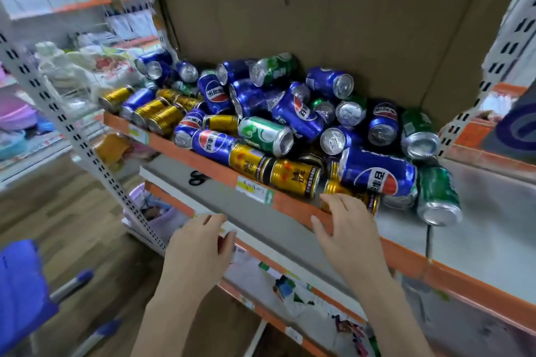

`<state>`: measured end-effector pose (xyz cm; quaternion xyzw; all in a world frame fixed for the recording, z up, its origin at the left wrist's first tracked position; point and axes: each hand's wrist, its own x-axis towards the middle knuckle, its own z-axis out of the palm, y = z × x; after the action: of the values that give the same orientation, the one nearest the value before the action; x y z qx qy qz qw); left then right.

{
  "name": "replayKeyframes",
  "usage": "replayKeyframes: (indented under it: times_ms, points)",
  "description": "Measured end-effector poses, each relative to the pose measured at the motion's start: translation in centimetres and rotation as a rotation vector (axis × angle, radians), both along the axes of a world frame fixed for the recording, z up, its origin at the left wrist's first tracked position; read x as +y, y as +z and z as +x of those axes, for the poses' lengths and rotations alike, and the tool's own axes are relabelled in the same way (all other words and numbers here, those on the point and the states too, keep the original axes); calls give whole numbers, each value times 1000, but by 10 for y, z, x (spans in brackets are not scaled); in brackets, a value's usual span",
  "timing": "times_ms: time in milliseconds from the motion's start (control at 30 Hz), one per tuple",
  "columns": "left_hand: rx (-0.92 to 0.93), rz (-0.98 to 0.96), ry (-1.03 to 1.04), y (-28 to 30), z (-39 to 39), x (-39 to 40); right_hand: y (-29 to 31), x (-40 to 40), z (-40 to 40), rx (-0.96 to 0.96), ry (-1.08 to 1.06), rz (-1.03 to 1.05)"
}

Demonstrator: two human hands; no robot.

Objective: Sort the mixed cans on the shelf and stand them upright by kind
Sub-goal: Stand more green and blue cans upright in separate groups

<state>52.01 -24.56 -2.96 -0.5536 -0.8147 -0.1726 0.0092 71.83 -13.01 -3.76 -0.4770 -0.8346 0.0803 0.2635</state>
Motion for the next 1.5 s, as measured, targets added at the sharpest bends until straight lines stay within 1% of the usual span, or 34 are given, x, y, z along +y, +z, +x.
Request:
replayKeyframes:
  times_ms: [100, 200, 267, 367, 467, 567, 633, 733, 800, 833, 900, 967, 1067, 1133, 1167, 1267, 1367, 1433, 1500]
  points:
    - [23, 16, -27, 11, -21, 31, 12, 21, -21, 27, -19, 42]
    - [44, 56, -122, 8, -31, 55, 20, 34, -26, 32, -50, 46]
    - [50, 39, -177, 9, -31, 67, 23, 37, -27, 36, -75, 45]
    - [54, 71, -270, 17, -30, 90, 27, 39, -26, 32, -97, 79]
    - [66, 157, -375, 32, -27, 112, 36, 41, -21, -1, -133, 134]
    - [66, 203, -466, 49, -18, 132, 48, 47, -8, -78, -195, 172]
    - [86, 221, -506, 54, -11, 141, 59, 55, 1, -185, -212, 134]
    - [140, 227, -575, 55, -1, 148, 75, 73, 11, -424, -155, 32]
    - [111, 161, -620, 55, 3, 148, 79, 87, 16, -587, -124, -30]
    - [93, 118, -617, 54, 2, 147, 78, 93, 17, -636, -111, -69]
    - [90, 112, -624, 53, -5, 146, 76, 102, 17, -674, -100, -174]
    - [126, 152, -620, 53, -15, 150, 75, 107, 16, -655, -90, -252]
    - [127, 179, -591, 62, -31, 167, 75, 111, 15, -624, -73, -260]
    - [216, 261, -601, 73, -36, 184, 73, 111, 13, -601, -77, -217]
    - [265, 246, -616, 80, -36, 193, 72, 111, 13, -581, -83, -183]
    - [399, 71, -650, 97, -34, 228, 67, 107, 12, -505, -97, -61]
    - [565, -104, -640, 110, -33, 260, 63, 99, 14, -385, -123, 41]
    - [620, -244, -631, 110, -34, 276, 61, 93, 16, -313, -148, 115]
    - [635, -366, -633, 108, -34, 286, 57, 87, 18, -278, -183, 177]
